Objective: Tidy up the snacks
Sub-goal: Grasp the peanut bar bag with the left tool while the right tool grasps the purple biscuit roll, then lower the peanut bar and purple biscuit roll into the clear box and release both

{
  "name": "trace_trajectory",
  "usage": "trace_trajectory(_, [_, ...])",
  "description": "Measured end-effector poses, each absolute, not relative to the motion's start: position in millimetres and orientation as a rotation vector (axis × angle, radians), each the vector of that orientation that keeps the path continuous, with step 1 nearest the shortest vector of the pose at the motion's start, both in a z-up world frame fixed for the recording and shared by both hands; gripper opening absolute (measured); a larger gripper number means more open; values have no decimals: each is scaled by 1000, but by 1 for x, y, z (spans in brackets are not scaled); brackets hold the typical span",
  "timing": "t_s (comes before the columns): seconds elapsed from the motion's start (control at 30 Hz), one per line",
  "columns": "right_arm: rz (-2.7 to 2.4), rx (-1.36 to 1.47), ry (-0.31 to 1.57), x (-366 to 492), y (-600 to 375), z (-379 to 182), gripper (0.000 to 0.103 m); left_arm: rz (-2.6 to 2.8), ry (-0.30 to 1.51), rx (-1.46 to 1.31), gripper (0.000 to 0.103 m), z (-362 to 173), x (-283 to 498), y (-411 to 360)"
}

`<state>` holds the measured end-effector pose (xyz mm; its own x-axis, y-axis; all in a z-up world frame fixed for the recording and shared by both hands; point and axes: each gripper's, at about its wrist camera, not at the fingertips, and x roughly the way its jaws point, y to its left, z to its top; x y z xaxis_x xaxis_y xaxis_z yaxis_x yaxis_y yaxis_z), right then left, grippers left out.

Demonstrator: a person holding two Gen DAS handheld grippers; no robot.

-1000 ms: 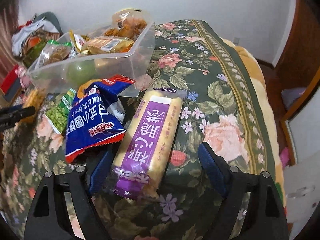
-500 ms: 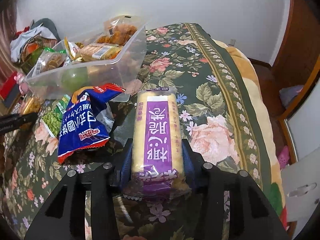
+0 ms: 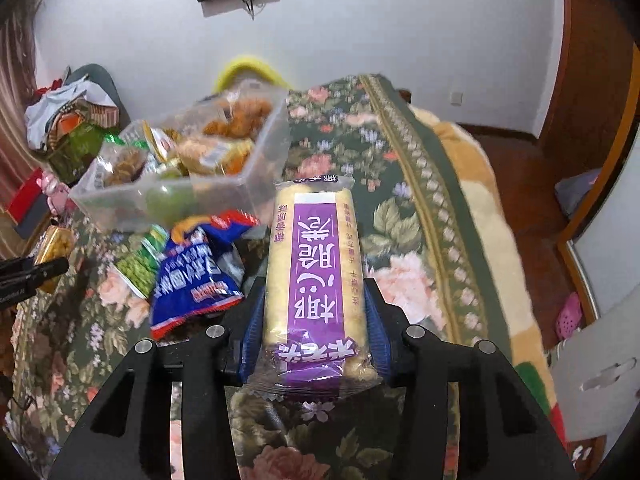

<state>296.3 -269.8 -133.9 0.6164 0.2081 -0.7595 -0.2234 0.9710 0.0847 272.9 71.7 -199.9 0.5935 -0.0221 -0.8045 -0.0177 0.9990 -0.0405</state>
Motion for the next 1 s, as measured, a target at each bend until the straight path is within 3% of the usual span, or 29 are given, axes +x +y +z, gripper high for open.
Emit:
trace_trajectory(0.53, [352,-18,738,308,-232,-86,42,-57,812,-87,44,-139,299,45])
trace_trajectory(1.0, [421,-57,746,356,-177,-88,42,-63,819,-103,44,-142,361,37])
